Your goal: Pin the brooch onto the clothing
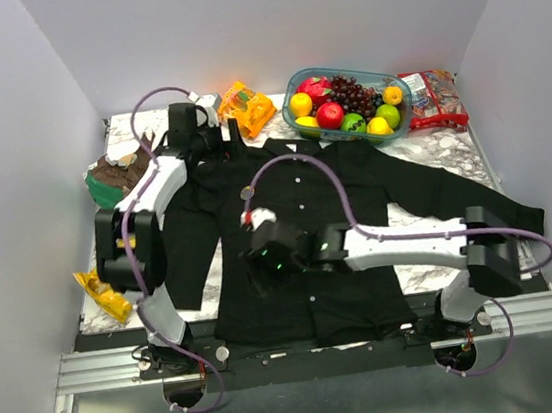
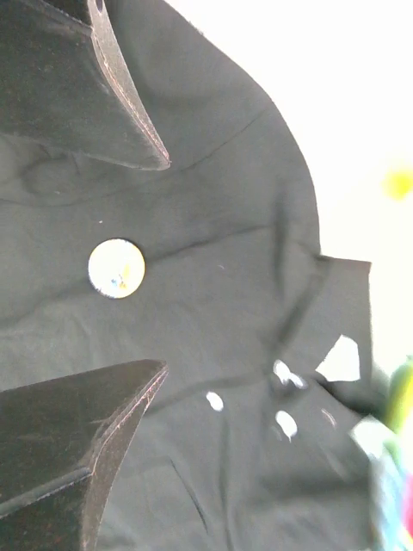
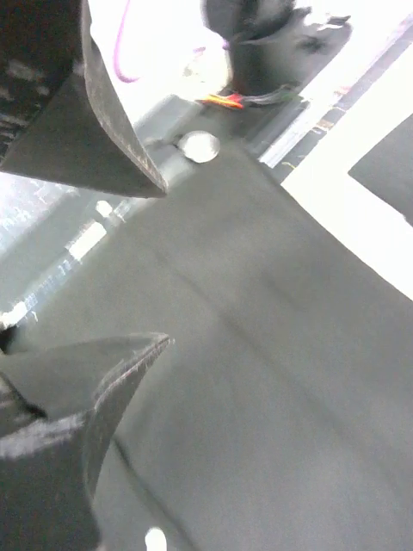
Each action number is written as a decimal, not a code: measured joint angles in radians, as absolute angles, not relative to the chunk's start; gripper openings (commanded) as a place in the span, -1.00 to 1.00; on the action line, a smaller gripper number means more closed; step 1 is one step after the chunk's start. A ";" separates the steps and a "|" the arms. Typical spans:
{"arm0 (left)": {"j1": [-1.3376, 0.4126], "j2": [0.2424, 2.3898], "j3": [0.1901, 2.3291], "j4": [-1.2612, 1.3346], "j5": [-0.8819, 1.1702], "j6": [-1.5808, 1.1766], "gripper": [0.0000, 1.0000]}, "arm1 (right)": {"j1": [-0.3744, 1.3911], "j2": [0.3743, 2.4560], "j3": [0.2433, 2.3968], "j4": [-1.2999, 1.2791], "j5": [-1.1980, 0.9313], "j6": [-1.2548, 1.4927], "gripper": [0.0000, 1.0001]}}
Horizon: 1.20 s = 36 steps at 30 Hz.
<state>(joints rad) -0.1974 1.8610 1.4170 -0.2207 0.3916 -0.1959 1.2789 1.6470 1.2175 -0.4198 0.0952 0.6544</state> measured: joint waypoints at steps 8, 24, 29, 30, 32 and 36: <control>-0.183 1.574 1.329 -0.130 0.319 -0.200 0.98 | 0.847 1.458 0.931 -0.231 0.056 0.575 0.60; -0.132 1.073 1.031 -0.115 0.282 -0.223 0.98 | 0.251 0.834 0.712 -0.122 -0.007 0.420 0.86; -0.133 0.950 0.913 -0.027 0.275 -0.235 0.98 | 0.251 0.751 0.718 -0.123 0.053 0.363 0.89; -0.133 0.939 0.901 -0.015 0.271 -0.238 0.98 | 0.251 0.742 0.718 -0.126 0.065 0.353 0.89; -0.133 0.927 0.889 0.002 0.258 -0.244 0.97 | 0.251 0.730 0.718 -0.130 0.083 0.338 0.89; -0.133 0.923 0.888 0.015 0.236 -0.252 0.97 | 0.251 0.719 0.719 -0.135 0.117 0.319 0.89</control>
<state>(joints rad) -0.1329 0.9234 0.8879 0.0154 0.2359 -0.2516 0.2512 0.7189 0.7185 -0.1352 0.1165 0.3191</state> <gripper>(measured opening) 0.988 0.944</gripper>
